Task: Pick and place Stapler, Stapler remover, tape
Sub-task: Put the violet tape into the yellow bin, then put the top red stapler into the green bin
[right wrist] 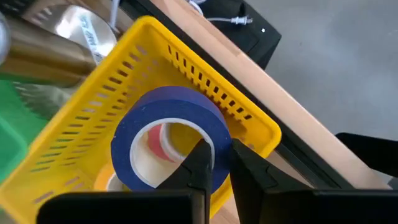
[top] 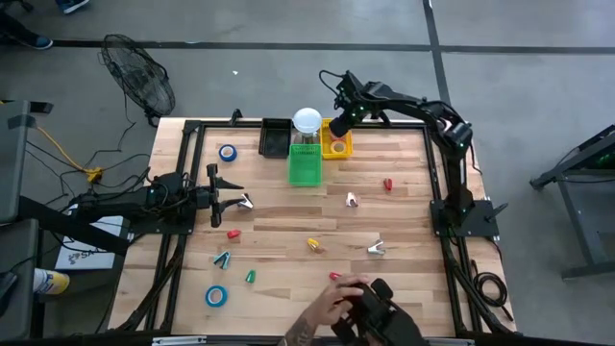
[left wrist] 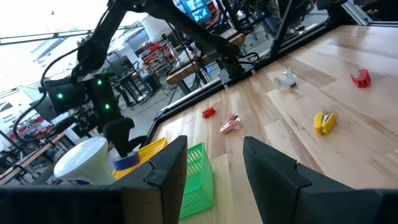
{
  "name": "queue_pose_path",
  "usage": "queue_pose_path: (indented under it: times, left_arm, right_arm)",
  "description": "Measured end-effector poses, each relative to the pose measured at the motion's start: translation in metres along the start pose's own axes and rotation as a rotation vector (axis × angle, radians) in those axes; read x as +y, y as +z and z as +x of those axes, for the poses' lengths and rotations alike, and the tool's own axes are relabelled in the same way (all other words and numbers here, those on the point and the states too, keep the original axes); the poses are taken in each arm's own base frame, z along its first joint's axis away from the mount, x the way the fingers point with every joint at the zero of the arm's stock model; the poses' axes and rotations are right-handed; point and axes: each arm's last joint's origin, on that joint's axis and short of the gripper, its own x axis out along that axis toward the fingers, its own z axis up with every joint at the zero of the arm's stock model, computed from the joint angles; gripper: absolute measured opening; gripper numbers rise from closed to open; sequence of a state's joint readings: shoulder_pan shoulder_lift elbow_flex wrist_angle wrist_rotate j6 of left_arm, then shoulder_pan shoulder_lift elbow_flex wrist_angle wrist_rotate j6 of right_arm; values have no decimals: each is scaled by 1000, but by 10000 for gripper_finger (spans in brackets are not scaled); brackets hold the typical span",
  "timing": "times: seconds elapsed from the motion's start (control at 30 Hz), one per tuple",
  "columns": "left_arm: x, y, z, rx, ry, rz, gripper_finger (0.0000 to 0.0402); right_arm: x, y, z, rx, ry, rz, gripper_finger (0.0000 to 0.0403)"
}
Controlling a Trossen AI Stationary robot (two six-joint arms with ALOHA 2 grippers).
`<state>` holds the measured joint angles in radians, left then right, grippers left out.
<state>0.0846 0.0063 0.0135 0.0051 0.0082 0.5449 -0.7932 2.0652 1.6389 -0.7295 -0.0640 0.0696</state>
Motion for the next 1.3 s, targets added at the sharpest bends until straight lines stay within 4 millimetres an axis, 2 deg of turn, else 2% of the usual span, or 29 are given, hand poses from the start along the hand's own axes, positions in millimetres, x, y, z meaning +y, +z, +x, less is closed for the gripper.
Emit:
queue_pose_path:
  times: [0.2,0.5,0.97,1.07,1.3]
  left_arm:
    - [0,0,0,0,0,0,154]
    - [0,0,0,0,0,0,154]
    - [0,0,0,0,0,0,154]
    - [0,0,0,0,0,0,154]
    - [0,0,0,0,0,0,154]
  right_arm:
    - [-3,-1,10,20,17,9,32]
    - [-4,-1,11,27,15,-10,36]
    - [-4,-2,10,31,-17,-17,119]
    - [-5,-1,2,19,-37,-17,131]
    - [-2,-6,-32,40,-99,-31,143]
